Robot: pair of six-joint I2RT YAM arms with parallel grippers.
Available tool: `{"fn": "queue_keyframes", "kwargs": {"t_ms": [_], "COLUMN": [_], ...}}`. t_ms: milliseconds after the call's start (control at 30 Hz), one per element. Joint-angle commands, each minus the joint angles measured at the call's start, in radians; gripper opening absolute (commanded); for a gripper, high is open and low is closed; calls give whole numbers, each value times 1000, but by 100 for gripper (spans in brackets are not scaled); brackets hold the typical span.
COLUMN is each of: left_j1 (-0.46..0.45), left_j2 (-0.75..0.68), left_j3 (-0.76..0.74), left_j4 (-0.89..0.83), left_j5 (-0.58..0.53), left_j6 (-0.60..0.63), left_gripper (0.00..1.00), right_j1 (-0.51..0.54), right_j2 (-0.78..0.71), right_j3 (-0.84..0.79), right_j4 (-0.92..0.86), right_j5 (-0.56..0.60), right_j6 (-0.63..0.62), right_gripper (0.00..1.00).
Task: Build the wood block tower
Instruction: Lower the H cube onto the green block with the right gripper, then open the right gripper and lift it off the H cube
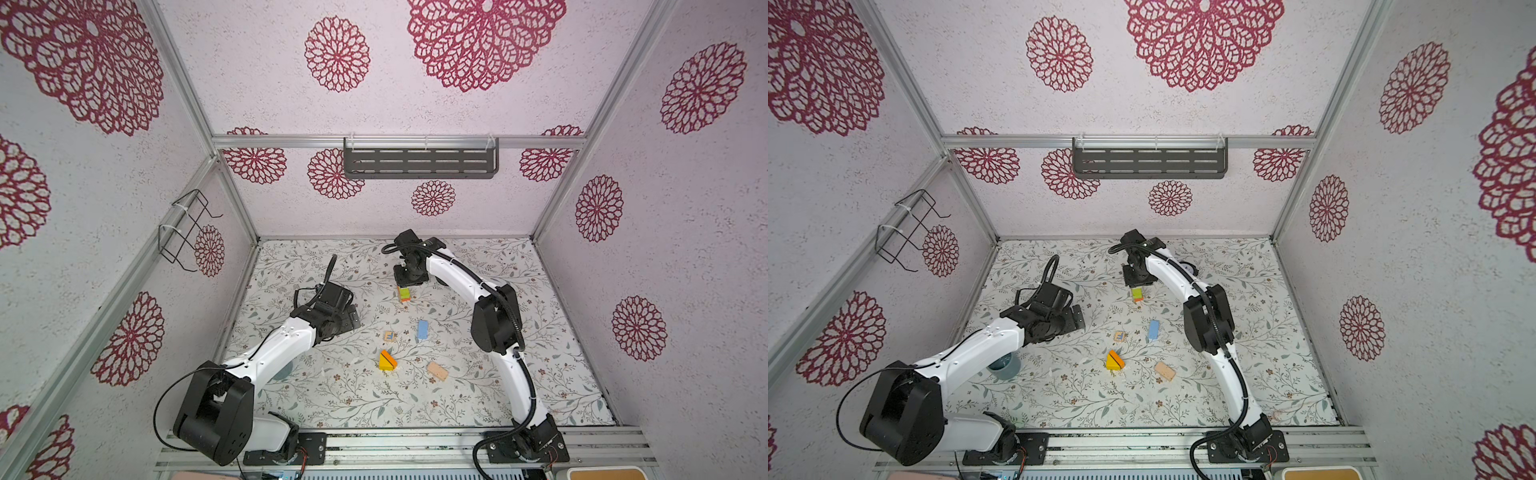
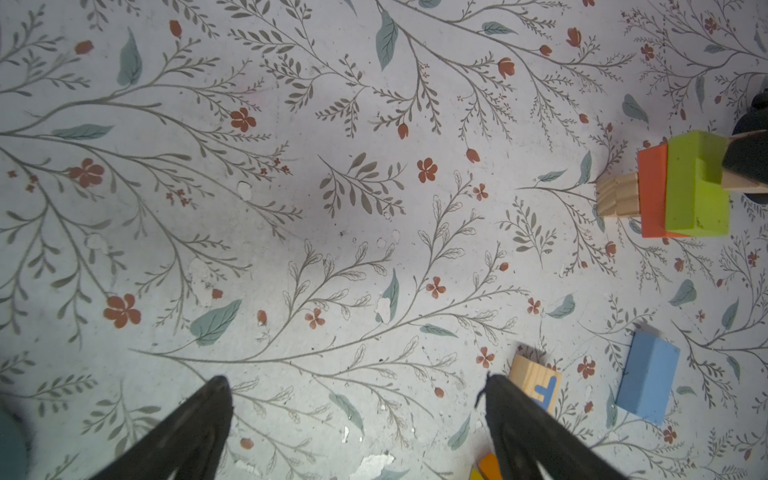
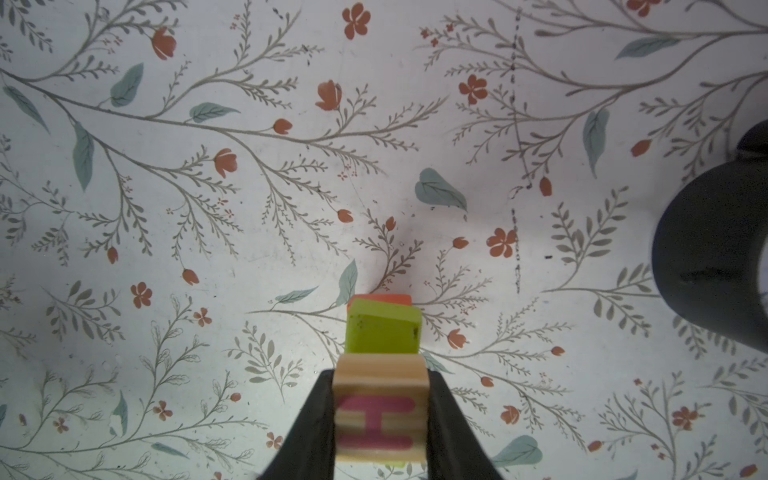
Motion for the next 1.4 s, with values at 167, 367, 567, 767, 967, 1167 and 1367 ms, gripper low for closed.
{"fn": "queue_keyframes", "kwargs": {"t_ms": [167,367,567,767,967,1167,1367], "left_j1": [0,1,0,0,0,-1,-23], "left_j2": [8,14,17,20,-8,-26,-33], "left_j3": [-8,-4,-2,1,-13,-9,30], "left_j4": [14,14,14,14,35,25,-18], "left_j5": [-5,-2,-1,1,16,27,22], "left_j6": [0,1,2,4,14,18,34], "left_gripper": [97,97,97,97,97,97,99], "right_j1": [-7,-6,-7,-8,-8,-8,-8], "right_j2": [15,21,21,22,17,6,-37], "right_j3": [50,51,50,52,53,53,51], "right_j4": [7,8,11,11,8,3,-2], "right_j5": [-17,-16,-13,-15,-7,-3,6], "right_j6": [20,20,19,18,19,17,5], "right_gripper": [33,33,33,41,47,49,51]}}
